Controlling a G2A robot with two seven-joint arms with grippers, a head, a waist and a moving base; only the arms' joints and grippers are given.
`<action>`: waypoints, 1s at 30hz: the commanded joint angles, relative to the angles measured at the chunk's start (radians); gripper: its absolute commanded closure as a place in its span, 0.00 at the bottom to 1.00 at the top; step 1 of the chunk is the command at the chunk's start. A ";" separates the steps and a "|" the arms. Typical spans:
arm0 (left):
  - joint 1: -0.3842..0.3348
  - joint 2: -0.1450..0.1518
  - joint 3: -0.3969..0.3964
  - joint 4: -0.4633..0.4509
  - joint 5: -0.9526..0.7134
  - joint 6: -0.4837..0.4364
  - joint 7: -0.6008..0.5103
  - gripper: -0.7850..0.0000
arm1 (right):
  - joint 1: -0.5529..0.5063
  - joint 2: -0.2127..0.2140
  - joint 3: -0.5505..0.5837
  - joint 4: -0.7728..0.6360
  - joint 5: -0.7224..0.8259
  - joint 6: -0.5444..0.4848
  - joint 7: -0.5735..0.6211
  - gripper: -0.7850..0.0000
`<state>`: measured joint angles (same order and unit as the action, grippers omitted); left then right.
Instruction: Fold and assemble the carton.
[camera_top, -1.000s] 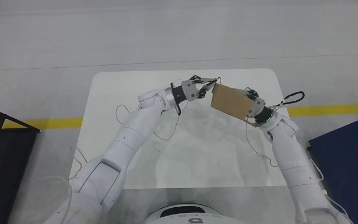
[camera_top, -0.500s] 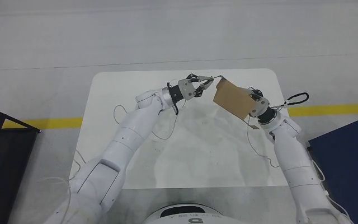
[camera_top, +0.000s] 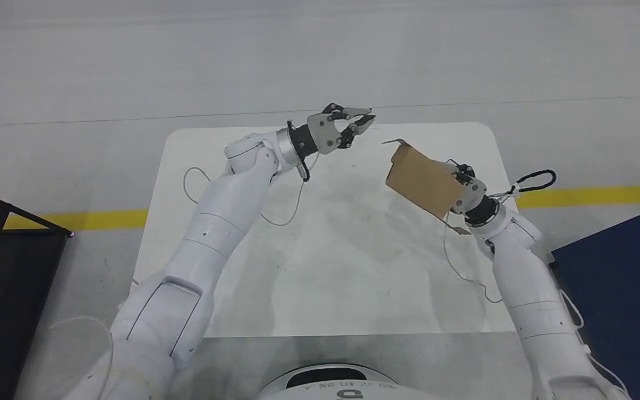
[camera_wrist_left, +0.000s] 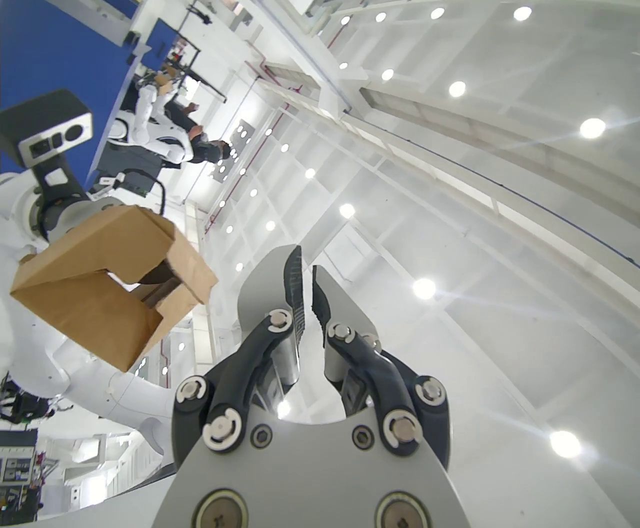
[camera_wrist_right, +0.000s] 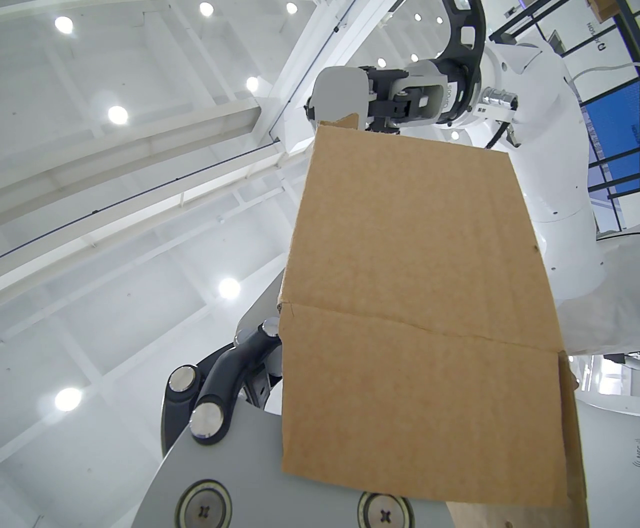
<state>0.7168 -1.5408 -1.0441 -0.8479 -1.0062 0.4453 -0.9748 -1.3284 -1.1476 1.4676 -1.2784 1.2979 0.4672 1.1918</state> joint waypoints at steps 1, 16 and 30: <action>-0.006 -0.008 0.026 0.017 -0.001 0.008 -0.007 0.78 | -0.005 0.001 0.005 -0.006 0.003 -0.004 0.001 1.00; -0.019 -0.041 0.106 0.109 0.001 -0.013 -0.062 0.87 | -0.039 0.007 0.013 -0.057 -0.003 0.009 -0.012 1.00; 0.006 -0.042 0.124 0.089 0.032 -0.010 -0.081 0.86 | -0.053 0.011 0.008 -0.079 -0.007 0.015 -0.003 1.00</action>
<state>0.7210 -1.5831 -0.9213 -0.7567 -0.9749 0.4341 -1.0555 -1.3803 -1.1367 1.4756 -1.3559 1.2901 0.4826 1.1885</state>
